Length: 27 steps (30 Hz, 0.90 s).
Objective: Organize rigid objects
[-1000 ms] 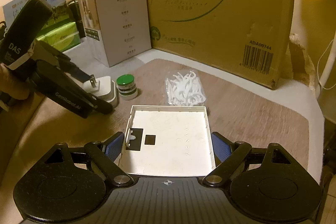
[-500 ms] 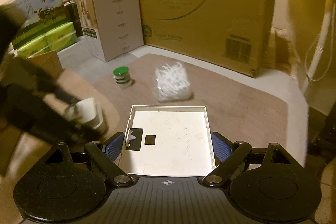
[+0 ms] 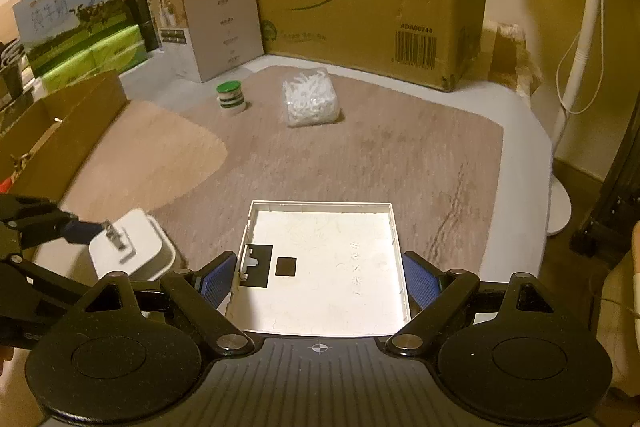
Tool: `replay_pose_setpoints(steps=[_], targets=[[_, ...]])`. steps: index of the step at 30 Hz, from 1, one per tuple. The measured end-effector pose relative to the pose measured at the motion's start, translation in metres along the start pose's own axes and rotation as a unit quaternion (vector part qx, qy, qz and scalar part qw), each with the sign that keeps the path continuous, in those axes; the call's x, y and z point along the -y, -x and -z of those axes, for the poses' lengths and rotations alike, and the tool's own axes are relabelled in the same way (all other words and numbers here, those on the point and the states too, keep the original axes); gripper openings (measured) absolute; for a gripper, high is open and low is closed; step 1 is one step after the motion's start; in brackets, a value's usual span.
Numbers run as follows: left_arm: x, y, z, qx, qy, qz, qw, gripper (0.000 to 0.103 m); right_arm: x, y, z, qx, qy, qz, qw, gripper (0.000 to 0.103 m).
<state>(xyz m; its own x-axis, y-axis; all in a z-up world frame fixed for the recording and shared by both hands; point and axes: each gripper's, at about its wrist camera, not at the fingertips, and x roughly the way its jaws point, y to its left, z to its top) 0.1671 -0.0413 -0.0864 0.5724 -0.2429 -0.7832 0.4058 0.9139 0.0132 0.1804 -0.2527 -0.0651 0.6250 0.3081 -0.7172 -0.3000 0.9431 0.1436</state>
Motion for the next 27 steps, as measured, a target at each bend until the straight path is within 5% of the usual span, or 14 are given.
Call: replay_pose_setpoints(steps=[9, 27], targets=[[-0.005, 0.011, 0.004, -0.005, 0.033, 0.001, 0.9994, 0.062, -0.007, 0.009, 0.007, -0.003, 0.001, 0.002, 1.000, 0.087], [-0.004, 0.113, 0.035, 0.046, 0.103, -0.046, 0.9925, 0.062, -0.055, 0.066, 0.015, 0.021, 0.020, -0.011, 1.000, 0.087]])
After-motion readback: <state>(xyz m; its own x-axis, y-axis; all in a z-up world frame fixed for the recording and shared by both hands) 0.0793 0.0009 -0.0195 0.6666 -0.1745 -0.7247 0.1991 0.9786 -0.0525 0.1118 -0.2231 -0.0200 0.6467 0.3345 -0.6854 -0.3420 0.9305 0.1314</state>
